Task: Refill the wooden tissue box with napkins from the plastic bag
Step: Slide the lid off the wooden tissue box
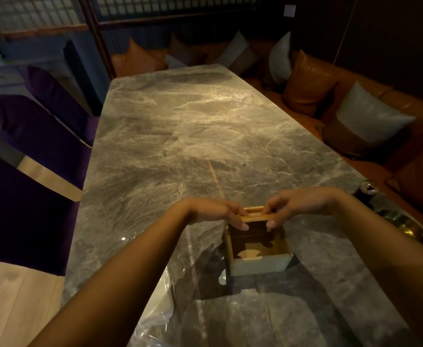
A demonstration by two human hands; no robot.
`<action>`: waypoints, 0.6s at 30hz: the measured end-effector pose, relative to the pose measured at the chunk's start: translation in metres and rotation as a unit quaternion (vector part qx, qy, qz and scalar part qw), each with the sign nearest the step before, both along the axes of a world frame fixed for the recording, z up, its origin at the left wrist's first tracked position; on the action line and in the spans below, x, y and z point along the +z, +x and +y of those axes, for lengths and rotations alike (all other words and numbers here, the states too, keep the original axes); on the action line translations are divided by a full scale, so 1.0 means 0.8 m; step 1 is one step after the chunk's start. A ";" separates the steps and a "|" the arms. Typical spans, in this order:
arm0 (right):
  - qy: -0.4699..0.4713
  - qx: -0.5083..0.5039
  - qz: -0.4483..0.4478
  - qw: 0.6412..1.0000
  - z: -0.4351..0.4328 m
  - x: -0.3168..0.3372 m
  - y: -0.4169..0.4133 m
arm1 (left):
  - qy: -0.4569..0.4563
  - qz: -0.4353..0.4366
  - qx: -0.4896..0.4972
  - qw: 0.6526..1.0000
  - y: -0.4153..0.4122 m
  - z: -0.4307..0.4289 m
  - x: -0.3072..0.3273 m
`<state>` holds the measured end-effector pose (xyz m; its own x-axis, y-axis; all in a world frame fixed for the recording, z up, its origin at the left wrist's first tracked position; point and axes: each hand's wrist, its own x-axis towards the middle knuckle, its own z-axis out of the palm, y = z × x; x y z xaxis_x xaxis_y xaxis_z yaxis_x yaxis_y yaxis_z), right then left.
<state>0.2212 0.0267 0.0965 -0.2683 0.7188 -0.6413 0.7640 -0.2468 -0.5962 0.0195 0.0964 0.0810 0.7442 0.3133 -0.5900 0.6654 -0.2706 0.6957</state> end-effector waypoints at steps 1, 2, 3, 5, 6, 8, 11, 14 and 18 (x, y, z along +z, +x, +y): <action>-0.013 0.001 0.027 1.000 -0.002 0.001 0.004 | 0.014 -0.008 -0.007 1.000 -0.004 0.002 -0.001; -0.021 -0.003 0.055 0.998 -0.005 -0.001 0.009 | 0.039 -0.018 -0.017 0.999 -0.008 0.002 -0.002; -0.015 -0.013 0.075 0.997 -0.011 -0.004 0.015 | 0.074 -0.028 -0.023 0.997 -0.013 0.001 -0.006; 0.029 -0.051 0.097 0.994 -0.025 -0.017 0.024 | 0.152 -0.052 -0.012 0.987 -0.023 -0.006 -0.019; 0.061 -0.083 0.103 0.989 -0.030 -0.028 0.028 | 0.187 -0.065 0.006 0.980 -0.027 -0.010 -0.030; 0.136 -0.150 0.121 0.972 -0.038 -0.050 0.032 | 0.232 -0.090 0.050 0.967 -0.032 -0.016 -0.051; 0.209 -0.227 0.152 0.939 -0.044 -0.080 0.031 | 0.263 -0.147 0.100 0.948 -0.032 -0.022 -0.076; 0.244 -0.259 0.163 0.920 -0.044 -0.095 0.024 | 0.302 -0.201 0.146 0.920 -0.027 -0.026 -0.089; 0.281 -0.305 0.170 0.894 -0.037 -0.102 0.020 | 0.324 -0.207 0.177 0.906 -0.020 -0.023 -0.092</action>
<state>0.2373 -0.0031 0.0146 0.1716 0.9811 -0.0894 0.3405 -0.1443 -0.9291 0.0037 0.0783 0.0070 0.6451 0.7563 0.1090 0.5087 -0.5315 0.6773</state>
